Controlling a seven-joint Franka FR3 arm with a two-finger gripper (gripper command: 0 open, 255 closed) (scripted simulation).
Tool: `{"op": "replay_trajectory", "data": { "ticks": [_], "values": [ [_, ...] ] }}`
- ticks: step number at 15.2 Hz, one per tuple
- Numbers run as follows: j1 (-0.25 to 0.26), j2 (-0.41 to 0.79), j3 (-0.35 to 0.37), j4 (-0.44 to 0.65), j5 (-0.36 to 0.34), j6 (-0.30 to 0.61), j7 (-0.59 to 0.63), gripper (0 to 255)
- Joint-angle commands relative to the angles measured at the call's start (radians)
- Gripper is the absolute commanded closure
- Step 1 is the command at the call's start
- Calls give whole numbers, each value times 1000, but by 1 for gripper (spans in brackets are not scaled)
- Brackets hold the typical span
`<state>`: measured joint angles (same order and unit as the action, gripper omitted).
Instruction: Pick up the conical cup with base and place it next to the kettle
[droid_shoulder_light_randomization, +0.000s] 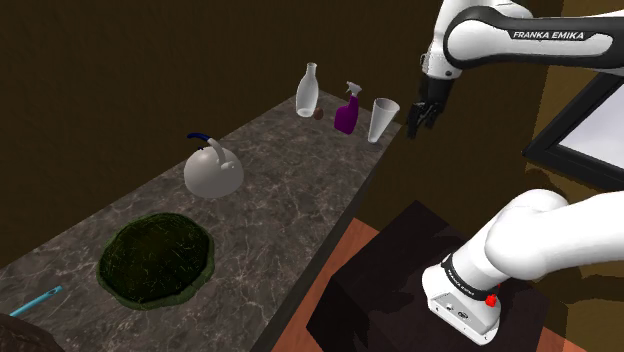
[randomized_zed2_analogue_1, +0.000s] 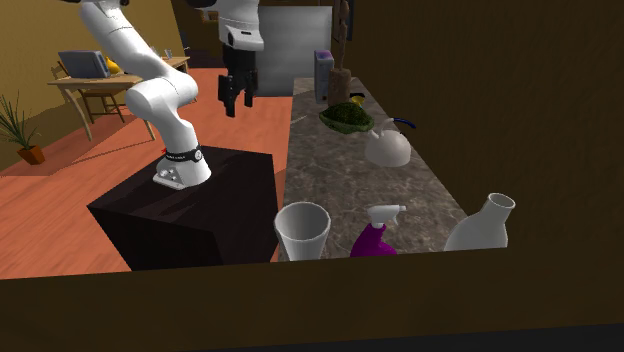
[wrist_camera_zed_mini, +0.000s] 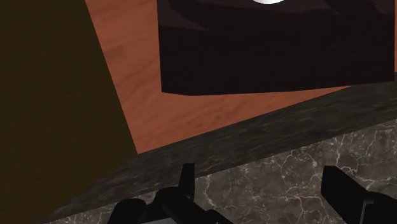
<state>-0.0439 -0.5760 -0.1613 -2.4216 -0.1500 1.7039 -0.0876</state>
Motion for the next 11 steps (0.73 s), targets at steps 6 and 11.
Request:
{"op": "replay_trajectory", "data": {
  "ticks": [6,11],
  "values": [
    [-18,220,-70,79,-42,208,-69,0],
    [-28,387,-113,175,-41,325,-123,0]
  ]
}}
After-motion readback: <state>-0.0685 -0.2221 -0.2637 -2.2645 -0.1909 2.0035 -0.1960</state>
